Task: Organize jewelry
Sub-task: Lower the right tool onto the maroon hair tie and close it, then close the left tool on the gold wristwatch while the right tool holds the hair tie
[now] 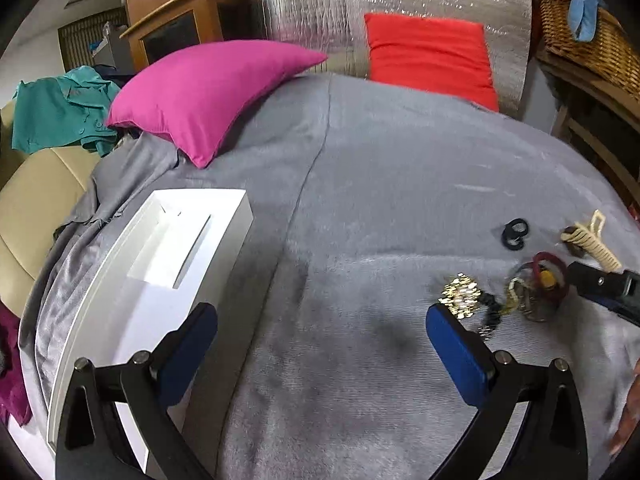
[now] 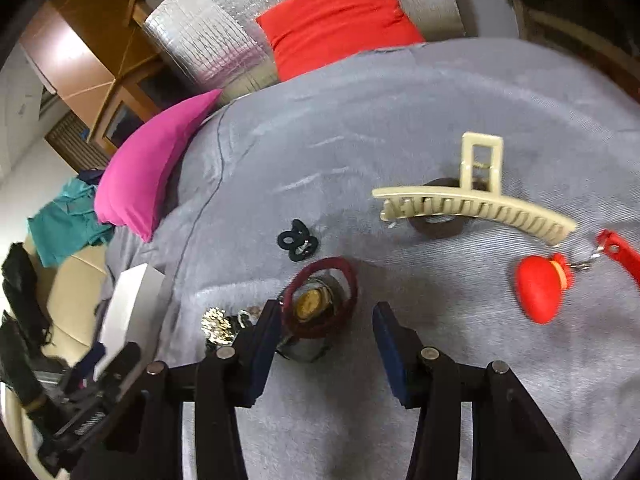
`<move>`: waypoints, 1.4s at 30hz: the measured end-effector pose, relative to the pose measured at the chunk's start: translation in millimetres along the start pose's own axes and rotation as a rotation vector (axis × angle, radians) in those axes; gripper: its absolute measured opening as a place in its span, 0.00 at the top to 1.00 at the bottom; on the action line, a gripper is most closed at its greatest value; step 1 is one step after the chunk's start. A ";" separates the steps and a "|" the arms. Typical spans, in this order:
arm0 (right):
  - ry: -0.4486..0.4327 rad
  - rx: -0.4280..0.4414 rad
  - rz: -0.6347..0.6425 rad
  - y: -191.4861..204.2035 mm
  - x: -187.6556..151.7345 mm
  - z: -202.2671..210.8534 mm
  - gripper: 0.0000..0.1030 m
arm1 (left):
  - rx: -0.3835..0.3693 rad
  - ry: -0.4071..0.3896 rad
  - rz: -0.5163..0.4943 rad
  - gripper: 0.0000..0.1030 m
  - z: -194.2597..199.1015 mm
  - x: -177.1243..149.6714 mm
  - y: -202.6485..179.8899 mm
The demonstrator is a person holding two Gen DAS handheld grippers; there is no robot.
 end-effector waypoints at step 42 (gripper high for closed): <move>-0.074 -0.025 -0.131 -95.8 -18.6 80.4 0.93 | -0.484 0.002 -0.287 0.11 -20.7 10.2 -114.7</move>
Point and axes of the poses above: each gripper's, at about its wrist camera, not at the fingertips, and z roughly against the way its jaws point, y to its left, x to its top, the point moved 1 cm from there along -z, roughly the way its jaws point, and after that the axes turned 11 degrees about -x, right-handed, at the moved point
